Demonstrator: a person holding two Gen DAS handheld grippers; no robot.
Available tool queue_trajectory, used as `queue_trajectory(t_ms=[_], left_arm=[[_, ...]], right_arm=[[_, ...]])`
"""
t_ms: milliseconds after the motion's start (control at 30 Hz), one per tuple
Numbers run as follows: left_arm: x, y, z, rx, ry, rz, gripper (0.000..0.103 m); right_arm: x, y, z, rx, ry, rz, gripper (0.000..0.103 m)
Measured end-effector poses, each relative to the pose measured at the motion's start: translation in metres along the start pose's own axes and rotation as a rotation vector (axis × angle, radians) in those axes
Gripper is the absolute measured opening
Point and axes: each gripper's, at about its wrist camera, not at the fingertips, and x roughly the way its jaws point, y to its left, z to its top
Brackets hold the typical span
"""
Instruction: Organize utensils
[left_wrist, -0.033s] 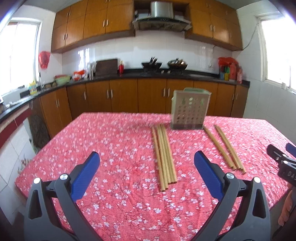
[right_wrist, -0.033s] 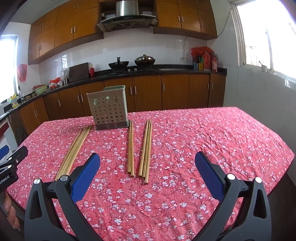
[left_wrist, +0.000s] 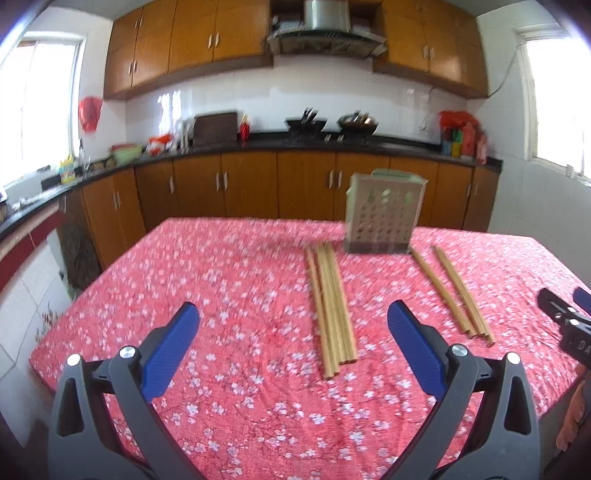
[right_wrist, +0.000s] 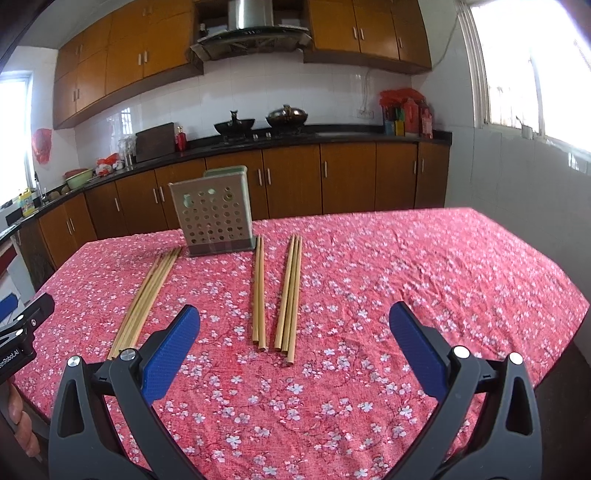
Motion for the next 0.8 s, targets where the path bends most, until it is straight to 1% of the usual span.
queue_trajectory(t_ms=[100, 200, 267, 300, 367, 400, 467, 500, 567, 600, 667, 733, 800], left_arm=[[0.023, 0.009, -0.001, -0.032, 0.084, 0.031, 0.099], [0.042, 0.02, 0.0, -0.064, 0.155, 0.046, 0.099], [0.055, 0.027, 0.001, -0.078, 0.189, 0.043, 0.099], [0.06, 0.029, 0.001, -0.08, 0.204, 0.044, 0.099], [0.072, 0.034, 0.002, -0.09, 0.243, 0.03, 0.099], [0.078, 0.037, 0.003, -0.104, 0.262, 0.015, 0.099], [0.089, 0.041, 0.005, -0.12, 0.283, 0.0, 0.099], [0.094, 0.04, 0.007, -0.121, 0.29, -0.004, 0.097], [0.101, 0.041, 0.009, -0.115, 0.304, -0.011, 0.09], [0.106, 0.041, 0.01, -0.113, 0.311, -0.014, 0.088], [0.114, 0.039, 0.012, -0.105, 0.326, -0.023, 0.081], [0.119, 0.037, 0.012, -0.095, 0.338, -0.036, 0.077], [0.125, 0.034, 0.013, -0.084, 0.343, -0.045, 0.074]], right_arm=[[0.02, -0.011, 0.003, 0.045, 0.076, -0.019, 0.101], [0.047, -0.022, 0.005, 0.087, 0.155, -0.044, 0.089], [0.065, -0.029, 0.007, 0.115, 0.208, -0.037, 0.073], [0.078, -0.031, 0.009, 0.129, 0.248, -0.028, 0.068], [0.098, -0.033, 0.012, 0.152, 0.303, -0.005, 0.051], [0.108, -0.033, 0.013, 0.164, 0.327, 0.009, 0.048], [0.125, -0.032, 0.015, 0.182, 0.368, 0.032, 0.034], [0.133, -0.03, 0.016, 0.183, 0.385, 0.042, 0.032], [0.145, -0.025, 0.018, 0.176, 0.405, 0.057, 0.026], [0.15, -0.025, 0.018, 0.168, 0.412, 0.06, 0.025], [0.158, -0.021, 0.016, 0.149, 0.43, 0.063, 0.022], [0.161, -0.019, 0.015, 0.144, 0.436, 0.076, 0.022], [0.163, -0.015, 0.015, 0.115, 0.433, 0.066, 0.02]])
